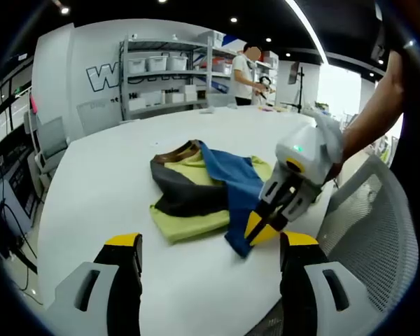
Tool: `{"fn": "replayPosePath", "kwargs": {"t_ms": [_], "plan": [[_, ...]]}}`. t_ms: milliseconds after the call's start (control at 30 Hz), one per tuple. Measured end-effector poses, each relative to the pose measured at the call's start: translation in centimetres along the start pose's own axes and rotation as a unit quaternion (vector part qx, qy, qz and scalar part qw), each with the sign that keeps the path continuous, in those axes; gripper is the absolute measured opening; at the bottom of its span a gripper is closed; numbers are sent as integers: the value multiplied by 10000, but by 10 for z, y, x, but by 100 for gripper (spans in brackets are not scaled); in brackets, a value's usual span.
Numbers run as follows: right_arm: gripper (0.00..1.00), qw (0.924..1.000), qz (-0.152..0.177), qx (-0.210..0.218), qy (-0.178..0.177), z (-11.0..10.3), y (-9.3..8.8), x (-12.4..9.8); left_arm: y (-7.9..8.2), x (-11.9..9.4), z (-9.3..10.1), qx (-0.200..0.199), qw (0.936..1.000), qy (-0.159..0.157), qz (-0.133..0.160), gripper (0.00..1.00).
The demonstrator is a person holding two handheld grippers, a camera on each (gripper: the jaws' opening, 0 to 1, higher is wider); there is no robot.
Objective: Fold the garment on the visible template until the final outline fits inside the template.
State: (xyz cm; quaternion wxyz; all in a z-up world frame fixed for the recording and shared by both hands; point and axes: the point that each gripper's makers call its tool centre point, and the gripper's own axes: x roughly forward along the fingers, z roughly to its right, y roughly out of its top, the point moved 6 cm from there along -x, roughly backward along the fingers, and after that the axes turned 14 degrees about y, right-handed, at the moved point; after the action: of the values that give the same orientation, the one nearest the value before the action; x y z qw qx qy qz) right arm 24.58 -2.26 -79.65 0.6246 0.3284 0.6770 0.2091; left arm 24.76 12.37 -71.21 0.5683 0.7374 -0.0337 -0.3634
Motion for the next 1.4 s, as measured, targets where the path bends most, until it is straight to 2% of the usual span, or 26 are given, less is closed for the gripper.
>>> {"fn": "replayPosePath", "kwargs": {"t_ms": [133,300,533,833,1167,1400], "plan": [[0,9997,162,194,-14,-1,0,-5,-1,-1,0,4,10000,-12,-39,81],[0,9992,341,154,-144,-4,6,-19,0,-3,-1,20,10000,-23,-39,83],[0,9943,835,194,-639,-2,21,-55,3,-5,-1,-42,10000,-9,28,85],[0,9842,1230,351,-1224,7,30,-101,3,0,-1,-118,9999,8,36,86],[0,9740,1281,730,-1718,15,8,-142,14,9,0,-50,9997,-185,130,87],[0,9691,1081,944,-2008,17,-13,-164,14,10,-2,-58,9996,-216,147,87]]}}
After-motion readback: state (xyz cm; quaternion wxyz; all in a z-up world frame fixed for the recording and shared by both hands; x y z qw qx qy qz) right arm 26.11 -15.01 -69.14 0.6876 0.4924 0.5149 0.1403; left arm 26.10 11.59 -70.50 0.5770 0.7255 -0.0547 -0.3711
